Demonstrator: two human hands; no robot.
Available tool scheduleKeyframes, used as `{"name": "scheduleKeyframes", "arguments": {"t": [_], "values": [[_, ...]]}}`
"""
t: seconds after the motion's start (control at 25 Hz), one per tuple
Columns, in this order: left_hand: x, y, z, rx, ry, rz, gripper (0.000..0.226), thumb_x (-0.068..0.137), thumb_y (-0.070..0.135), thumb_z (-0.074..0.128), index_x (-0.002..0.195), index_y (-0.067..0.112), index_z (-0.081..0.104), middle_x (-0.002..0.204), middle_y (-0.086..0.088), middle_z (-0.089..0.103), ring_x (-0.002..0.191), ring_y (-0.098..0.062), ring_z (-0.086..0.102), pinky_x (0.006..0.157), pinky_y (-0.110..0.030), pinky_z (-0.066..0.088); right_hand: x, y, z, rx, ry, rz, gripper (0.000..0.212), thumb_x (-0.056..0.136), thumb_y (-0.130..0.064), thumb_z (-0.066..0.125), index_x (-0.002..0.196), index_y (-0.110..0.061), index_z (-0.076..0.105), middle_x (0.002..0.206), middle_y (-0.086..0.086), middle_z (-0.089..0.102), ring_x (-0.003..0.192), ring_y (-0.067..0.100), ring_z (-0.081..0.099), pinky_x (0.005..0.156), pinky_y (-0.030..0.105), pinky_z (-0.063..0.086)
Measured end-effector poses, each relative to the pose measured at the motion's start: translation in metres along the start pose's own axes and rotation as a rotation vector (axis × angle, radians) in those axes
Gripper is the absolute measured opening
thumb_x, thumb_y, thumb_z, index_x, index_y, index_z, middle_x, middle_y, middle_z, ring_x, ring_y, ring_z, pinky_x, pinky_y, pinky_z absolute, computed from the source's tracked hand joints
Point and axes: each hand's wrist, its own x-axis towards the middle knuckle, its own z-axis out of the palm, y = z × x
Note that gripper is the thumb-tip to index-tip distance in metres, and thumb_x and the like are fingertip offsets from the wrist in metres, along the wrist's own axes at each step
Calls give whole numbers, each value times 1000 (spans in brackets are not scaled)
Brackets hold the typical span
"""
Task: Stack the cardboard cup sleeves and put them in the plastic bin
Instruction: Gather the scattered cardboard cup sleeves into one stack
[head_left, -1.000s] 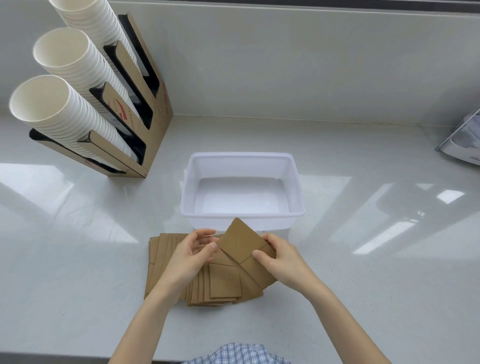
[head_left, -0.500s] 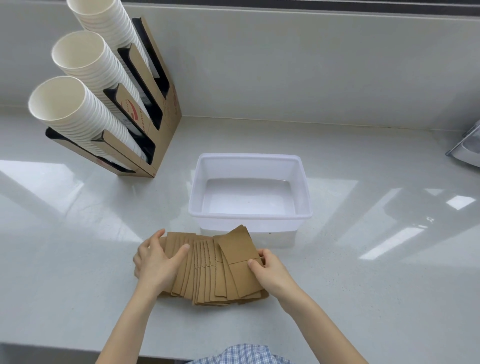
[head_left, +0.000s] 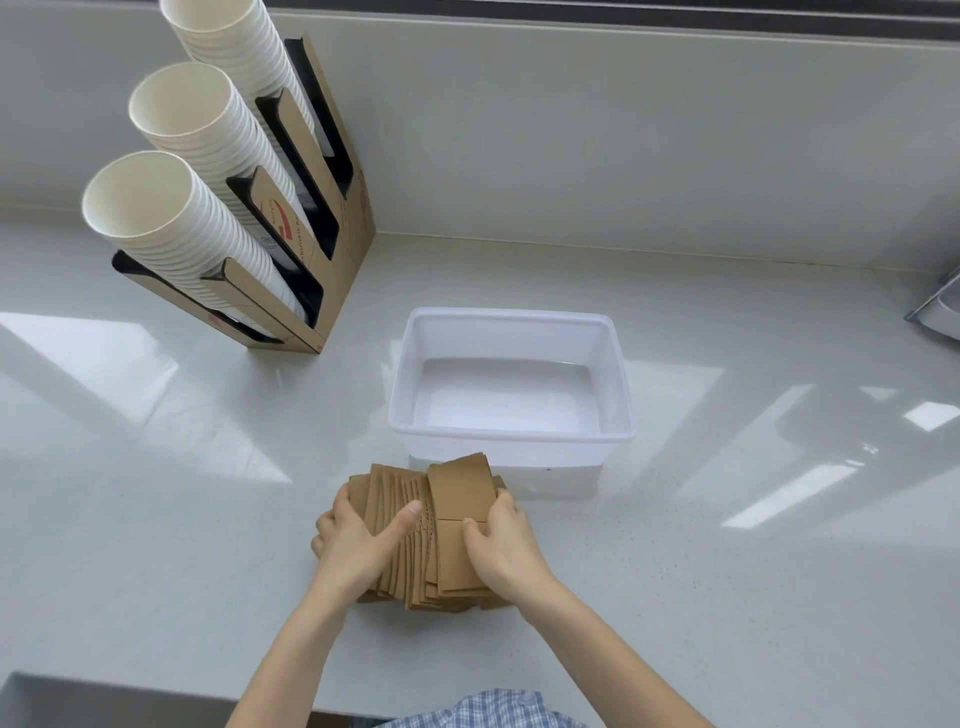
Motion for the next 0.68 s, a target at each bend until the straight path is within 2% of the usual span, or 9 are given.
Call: {"name": "scheduleKeyframes", "arguments": {"t": [0.12,0.28,0.36,0.44,0.52,0.68], "values": [[-1,-3,4,-86,-15,33,93,74,42,65,143,19,6,150,-15,14,138,-36,13,112,-51,20,2,-3,8,33,-9,29,54,94,-23,37,139,1,17,141,23,28,131,35,32,110,46,33],[1,-4,0,-205,-58,58,90,72,38,70,141,25,13,147,-7,20,131,-30,32,104,-53,36,1,-5,7,64,-27,38,56,94,-28,37,139,-1,18,141,21,28,128,32,37,108,42,36],[1,-3,-2,-237,-83,43,94,66,43,72,138,29,14,144,-8,28,125,-29,41,100,-52,41,0,-5,7,82,-46,33,58,93,-32,39,140,-5,19,140,20,32,124,31,42,105,41,40],[0,-4,-2,-257,-115,35,98,63,47,73,137,33,10,139,-9,40,119,-28,47,99,-47,43,-1,-6,8,84,-55,4,60,90,-37,43,139,-9,23,138,18,40,124,31,44,104,45,42],[-1,-2,0,-283,-127,62,92,71,36,71,138,28,9,134,-8,47,116,-26,50,95,-39,45,-4,-10,10,67,-69,-26,60,89,-37,44,140,-11,24,137,14,39,126,31,41,106,45,40],[-2,1,1,-396,-149,56,81,76,24,68,138,21,16,124,-5,53,105,-25,55,77,-37,49,-9,-15,17,71,-85,-113,55,92,-32,41,141,-13,22,137,10,31,130,26,34,110,42,34]]}}
